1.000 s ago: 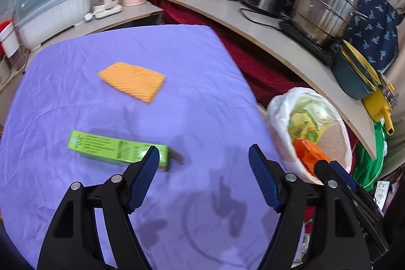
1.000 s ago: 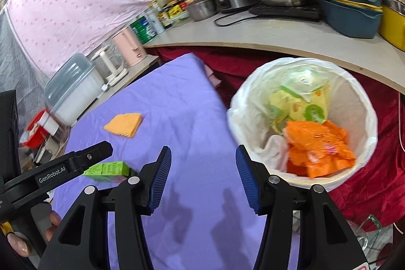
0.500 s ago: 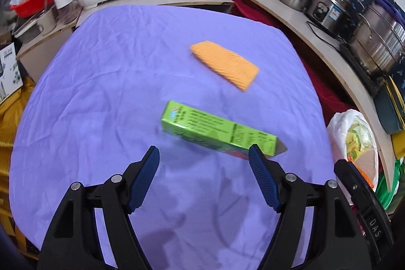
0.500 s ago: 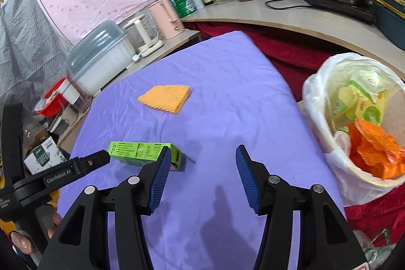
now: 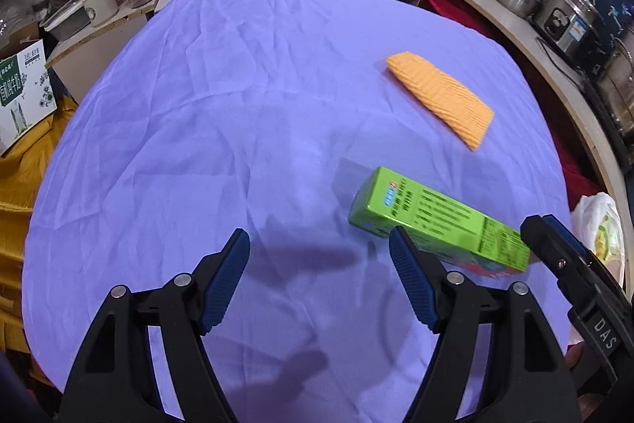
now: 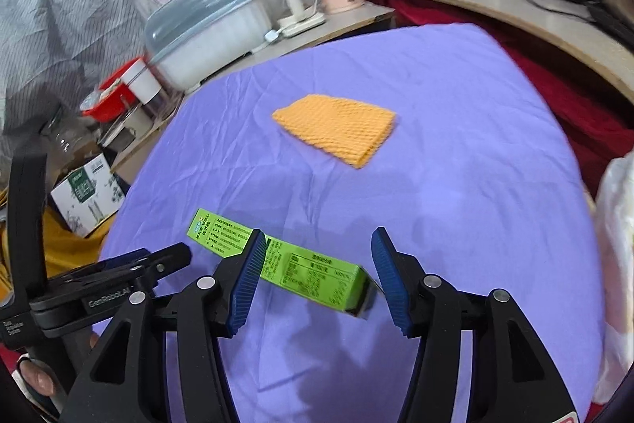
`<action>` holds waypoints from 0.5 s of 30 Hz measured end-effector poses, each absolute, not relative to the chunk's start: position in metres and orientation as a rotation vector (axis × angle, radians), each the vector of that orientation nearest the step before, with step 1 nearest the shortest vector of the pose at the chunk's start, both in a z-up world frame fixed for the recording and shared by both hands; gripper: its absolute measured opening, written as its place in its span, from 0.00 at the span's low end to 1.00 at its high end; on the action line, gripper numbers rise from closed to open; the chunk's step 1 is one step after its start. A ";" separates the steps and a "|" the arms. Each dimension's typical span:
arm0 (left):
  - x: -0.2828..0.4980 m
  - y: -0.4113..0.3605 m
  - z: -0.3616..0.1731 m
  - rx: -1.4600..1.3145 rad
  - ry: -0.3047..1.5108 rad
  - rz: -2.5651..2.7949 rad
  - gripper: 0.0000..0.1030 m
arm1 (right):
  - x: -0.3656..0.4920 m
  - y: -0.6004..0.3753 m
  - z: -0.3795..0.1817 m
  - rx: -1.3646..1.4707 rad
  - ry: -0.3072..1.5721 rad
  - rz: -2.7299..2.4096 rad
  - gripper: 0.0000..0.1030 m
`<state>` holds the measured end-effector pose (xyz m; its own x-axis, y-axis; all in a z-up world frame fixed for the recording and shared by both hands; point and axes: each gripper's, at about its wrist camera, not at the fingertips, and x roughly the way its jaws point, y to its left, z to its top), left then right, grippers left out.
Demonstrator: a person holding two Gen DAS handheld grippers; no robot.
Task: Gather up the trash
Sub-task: 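Grasp the green printed box with the right tool while the left tool grasps the orange mesh sleeve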
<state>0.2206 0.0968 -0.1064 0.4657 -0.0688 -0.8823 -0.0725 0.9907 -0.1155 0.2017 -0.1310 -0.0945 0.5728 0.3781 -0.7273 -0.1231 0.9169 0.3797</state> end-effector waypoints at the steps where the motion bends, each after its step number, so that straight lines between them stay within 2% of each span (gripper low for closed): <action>1: 0.225 0.097 -0.111 -0.143 1.096 0.002 0.67 | 0.207 -0.128 -0.100 0.306 0.939 0.320 0.53; 13: 0.264 0.058 -0.127 -0.100 1.122 -0.088 0.67 | 0.194 -0.112 -0.125 0.226 1.007 0.365 0.53; 14: 0.266 0.054 -0.127 -0.099 1.121 -0.098 0.67 | 0.193 -0.112 -0.127 0.216 1.013 0.360 0.48; 15: 0.268 0.051 -0.126 -0.100 1.121 -0.106 0.67 | 0.192 -0.113 -0.129 0.214 1.015 0.356 0.39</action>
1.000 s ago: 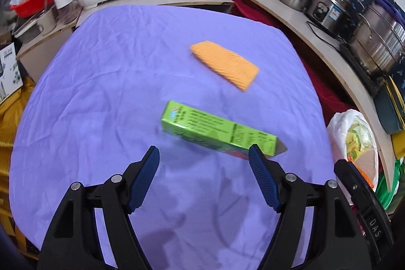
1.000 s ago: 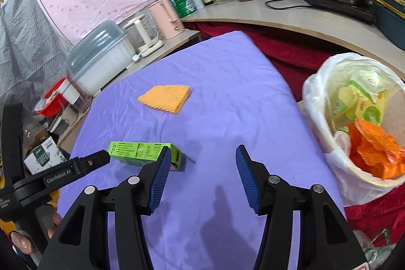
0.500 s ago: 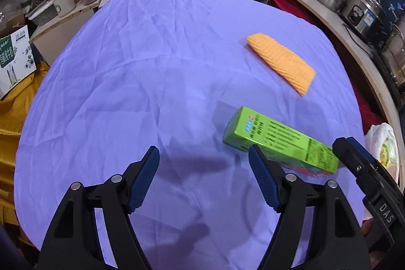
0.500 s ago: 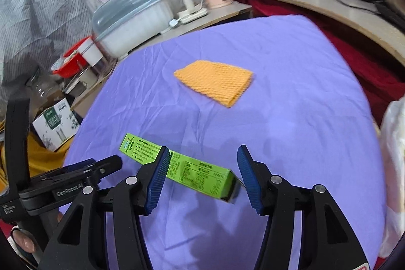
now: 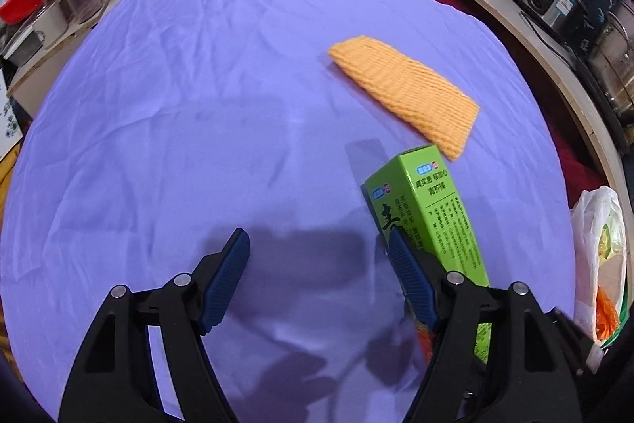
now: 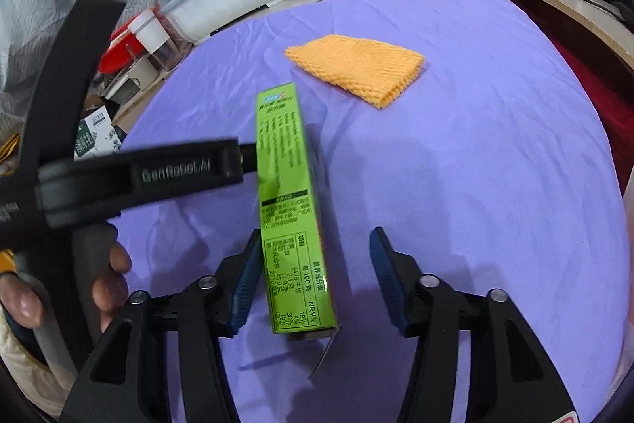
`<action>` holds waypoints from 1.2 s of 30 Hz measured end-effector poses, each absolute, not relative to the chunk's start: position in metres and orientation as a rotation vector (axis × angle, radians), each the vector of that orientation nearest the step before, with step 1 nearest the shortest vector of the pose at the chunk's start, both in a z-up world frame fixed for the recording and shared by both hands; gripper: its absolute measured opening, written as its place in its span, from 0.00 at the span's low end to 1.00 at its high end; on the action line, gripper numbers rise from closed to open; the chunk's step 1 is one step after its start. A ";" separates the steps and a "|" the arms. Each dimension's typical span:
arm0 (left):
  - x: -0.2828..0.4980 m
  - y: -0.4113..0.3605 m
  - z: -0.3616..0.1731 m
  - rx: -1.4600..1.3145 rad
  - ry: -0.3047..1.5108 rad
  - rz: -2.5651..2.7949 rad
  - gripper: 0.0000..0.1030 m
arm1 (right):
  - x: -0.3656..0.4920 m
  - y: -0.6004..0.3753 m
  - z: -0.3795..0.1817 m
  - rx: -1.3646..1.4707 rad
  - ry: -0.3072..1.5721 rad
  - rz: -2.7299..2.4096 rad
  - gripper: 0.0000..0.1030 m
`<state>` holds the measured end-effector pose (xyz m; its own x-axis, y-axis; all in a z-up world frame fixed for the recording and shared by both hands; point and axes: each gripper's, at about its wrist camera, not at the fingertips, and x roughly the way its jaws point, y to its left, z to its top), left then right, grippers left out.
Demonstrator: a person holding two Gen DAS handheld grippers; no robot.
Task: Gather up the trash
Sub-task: 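Grasp the green printed box with the right tool while the left tool grasps the orange mesh sleeve, then lift the green box and mesh sleeve and carry them over the bin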
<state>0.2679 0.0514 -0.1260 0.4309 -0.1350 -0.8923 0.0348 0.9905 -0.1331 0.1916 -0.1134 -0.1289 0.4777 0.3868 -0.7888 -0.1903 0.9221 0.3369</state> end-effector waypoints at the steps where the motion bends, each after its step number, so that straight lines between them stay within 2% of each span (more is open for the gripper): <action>1: 0.270 0.048 -0.125 -0.100 1.118 -0.114 0.67 | 0.191 -0.115 -0.131 0.219 1.023 0.356 0.32; 2: 0.272 0.046 -0.123 -0.101 1.114 -0.120 0.67 | 0.190 -0.118 -0.132 0.221 1.021 0.346 0.29; 7: 0.287 0.032 -0.118 -0.114 1.096 -0.146 0.67 | 0.187 -0.148 -0.123 0.266 0.965 0.234 0.28; 11: 0.306 0.019 -0.121 -0.143 1.102 -0.157 0.74 | 0.193 -0.178 -0.115 0.334 0.929 0.162 0.28; 17: 0.341 0.005 -0.134 -0.232 1.140 -0.158 0.76 | 0.205 -0.211 -0.106 0.415 0.890 0.097 0.28; 19: 0.348 0.000 -0.136 -0.226 1.134 -0.144 0.80 | 0.210 -0.218 -0.105 0.431 0.883 0.086 0.28; 22: 0.356 -0.013 -0.137 -0.177 1.114 -0.118 0.80 | 0.214 -0.223 -0.106 0.446 0.879 0.080 0.28; 24: 0.360 -0.020 -0.137 -0.141 1.103 -0.103 0.76 | 0.219 -0.224 -0.108 0.453 0.881 0.078 0.29; 26: 0.359 -0.027 -0.137 -0.083 1.083 -0.093 0.60 | 0.221 -0.224 -0.110 0.458 0.883 0.074 0.29; 27: 0.359 -0.028 -0.136 -0.070 1.079 -0.100 0.57 | 0.222 -0.224 -0.111 0.460 0.885 0.075 0.29; 30: 0.356 -0.031 -0.135 -0.070 1.076 -0.126 0.38 | 0.221 -0.222 -0.113 0.466 0.891 0.073 0.29; 32: 0.354 -0.034 -0.133 -0.077 1.083 -0.151 0.20 | 0.219 -0.220 -0.114 0.468 0.893 0.071 0.29; 33: 0.352 -0.035 -0.131 -0.074 1.085 -0.150 0.18 | 0.217 -0.220 -0.113 0.468 0.893 0.070 0.29; 34: 0.349 -0.036 -0.129 -0.072 1.086 -0.152 0.11 | 0.217 -0.220 -0.112 0.467 0.892 0.072 0.29; 36: 0.341 -0.037 -0.126 -0.075 1.095 -0.162 0.10 | 0.212 -0.219 -0.110 0.467 0.887 0.070 0.29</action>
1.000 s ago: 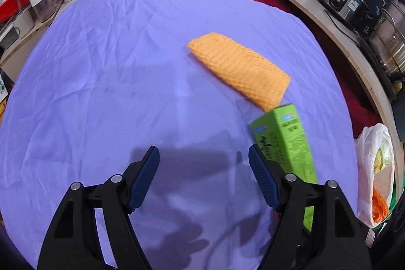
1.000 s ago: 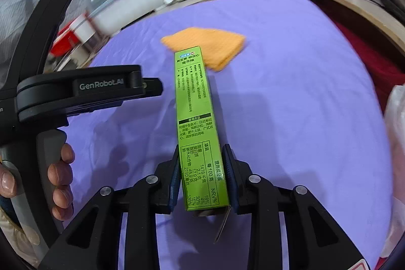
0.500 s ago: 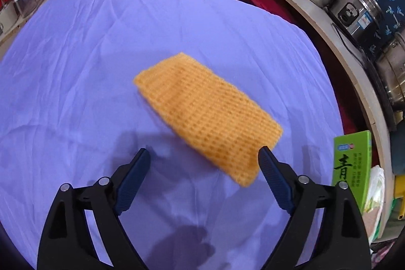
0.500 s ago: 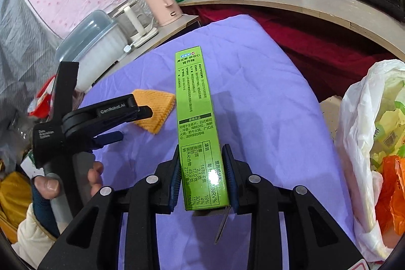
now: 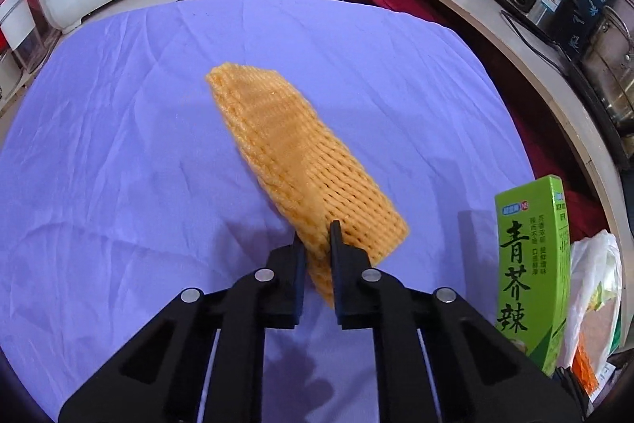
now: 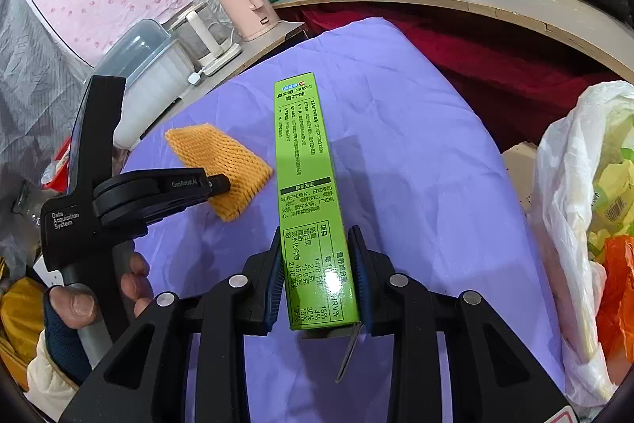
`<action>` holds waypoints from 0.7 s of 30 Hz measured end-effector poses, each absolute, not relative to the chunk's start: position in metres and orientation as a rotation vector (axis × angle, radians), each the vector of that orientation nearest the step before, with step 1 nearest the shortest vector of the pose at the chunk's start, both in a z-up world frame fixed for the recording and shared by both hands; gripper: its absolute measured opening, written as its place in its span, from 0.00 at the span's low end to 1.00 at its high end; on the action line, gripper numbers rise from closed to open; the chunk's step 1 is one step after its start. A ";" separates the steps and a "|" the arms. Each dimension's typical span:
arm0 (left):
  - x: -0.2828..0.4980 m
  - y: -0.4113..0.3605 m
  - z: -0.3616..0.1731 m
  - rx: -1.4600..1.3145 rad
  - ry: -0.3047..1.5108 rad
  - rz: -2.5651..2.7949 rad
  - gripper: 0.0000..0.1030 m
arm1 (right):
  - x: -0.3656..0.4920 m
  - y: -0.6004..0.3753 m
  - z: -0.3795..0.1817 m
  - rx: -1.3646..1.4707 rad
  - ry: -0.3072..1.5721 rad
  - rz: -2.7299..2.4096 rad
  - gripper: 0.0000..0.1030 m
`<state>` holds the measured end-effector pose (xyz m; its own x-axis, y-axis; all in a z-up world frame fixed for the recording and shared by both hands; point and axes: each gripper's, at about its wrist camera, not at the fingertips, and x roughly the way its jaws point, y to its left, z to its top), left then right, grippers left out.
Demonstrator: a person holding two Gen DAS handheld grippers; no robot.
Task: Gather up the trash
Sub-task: 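Lift the green box and mesh sleeve and carry them over the bin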
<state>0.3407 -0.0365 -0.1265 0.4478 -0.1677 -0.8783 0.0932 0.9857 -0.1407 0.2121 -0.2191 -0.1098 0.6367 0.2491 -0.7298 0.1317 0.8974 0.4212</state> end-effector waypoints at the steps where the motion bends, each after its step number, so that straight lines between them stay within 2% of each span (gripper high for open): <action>1: 0.335 -0.036 -0.125 -0.078 1.097 -0.165 0.09 | 0.209 -0.220 -0.109 0.469 0.884 0.070 0.29; 21: 0.191 -0.072 -0.068 0.050 1.027 -0.302 0.09 | 0.108 -0.233 -0.070 0.496 0.785 0.013 0.29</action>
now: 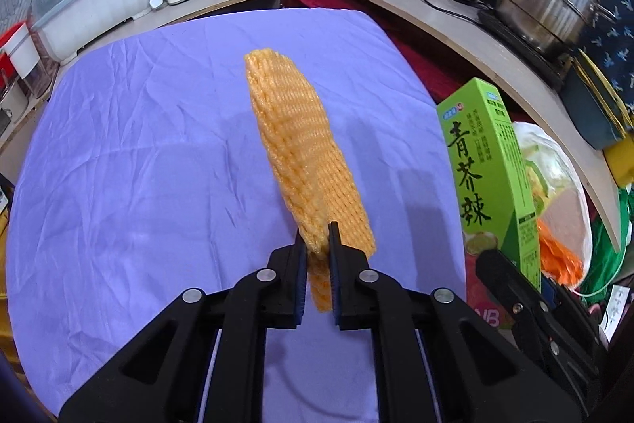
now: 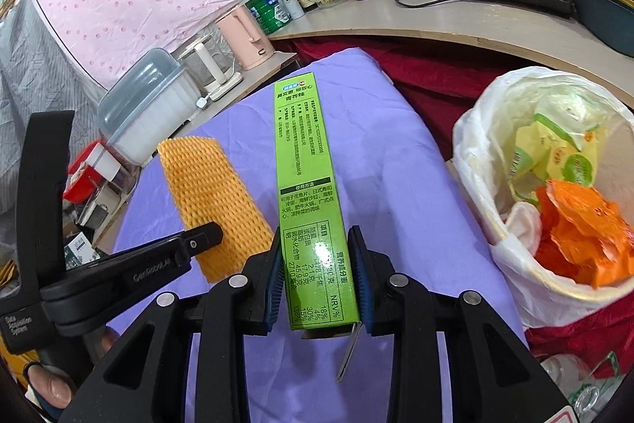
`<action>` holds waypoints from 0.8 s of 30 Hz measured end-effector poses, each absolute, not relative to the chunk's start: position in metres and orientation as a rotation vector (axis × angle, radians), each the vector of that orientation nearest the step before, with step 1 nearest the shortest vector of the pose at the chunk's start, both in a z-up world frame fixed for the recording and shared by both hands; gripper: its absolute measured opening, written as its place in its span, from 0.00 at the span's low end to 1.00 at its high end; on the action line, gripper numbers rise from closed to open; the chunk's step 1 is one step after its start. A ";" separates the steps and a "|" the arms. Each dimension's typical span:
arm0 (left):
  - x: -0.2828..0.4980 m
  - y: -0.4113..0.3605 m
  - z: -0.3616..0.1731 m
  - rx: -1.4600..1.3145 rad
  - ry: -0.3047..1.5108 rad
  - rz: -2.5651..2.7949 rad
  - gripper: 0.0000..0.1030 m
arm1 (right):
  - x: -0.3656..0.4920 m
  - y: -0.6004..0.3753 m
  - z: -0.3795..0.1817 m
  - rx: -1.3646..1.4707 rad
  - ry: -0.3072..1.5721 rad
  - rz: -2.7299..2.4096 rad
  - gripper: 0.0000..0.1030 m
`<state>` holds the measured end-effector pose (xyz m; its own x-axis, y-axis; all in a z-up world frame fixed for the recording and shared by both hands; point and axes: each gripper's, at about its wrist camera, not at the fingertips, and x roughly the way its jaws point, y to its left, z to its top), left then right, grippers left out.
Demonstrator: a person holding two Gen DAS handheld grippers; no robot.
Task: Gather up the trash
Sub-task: 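Lift the green box and mesh sleeve and carry them over the bin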
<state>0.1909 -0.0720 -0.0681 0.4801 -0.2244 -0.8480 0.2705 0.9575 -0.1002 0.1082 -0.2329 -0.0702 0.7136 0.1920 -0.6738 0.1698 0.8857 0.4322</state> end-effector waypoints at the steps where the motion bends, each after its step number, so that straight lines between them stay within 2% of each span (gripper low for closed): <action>1: 0.186 -0.074 -0.066 0.058 1.020 -0.306 0.09 | 0.102 -0.235 -0.068 0.497 0.777 0.008 0.29; 24: 0.107 -0.160 -0.026 0.197 0.913 -0.514 0.09 | 0.004 -0.308 -0.038 0.558 0.640 -0.170 0.29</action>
<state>0.1072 -0.1597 -0.0260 0.5013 -0.3403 -0.7956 0.5037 0.8623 -0.0515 0.0037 -0.3083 -0.0376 0.7941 0.0184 -0.6075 0.3170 0.8403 0.4398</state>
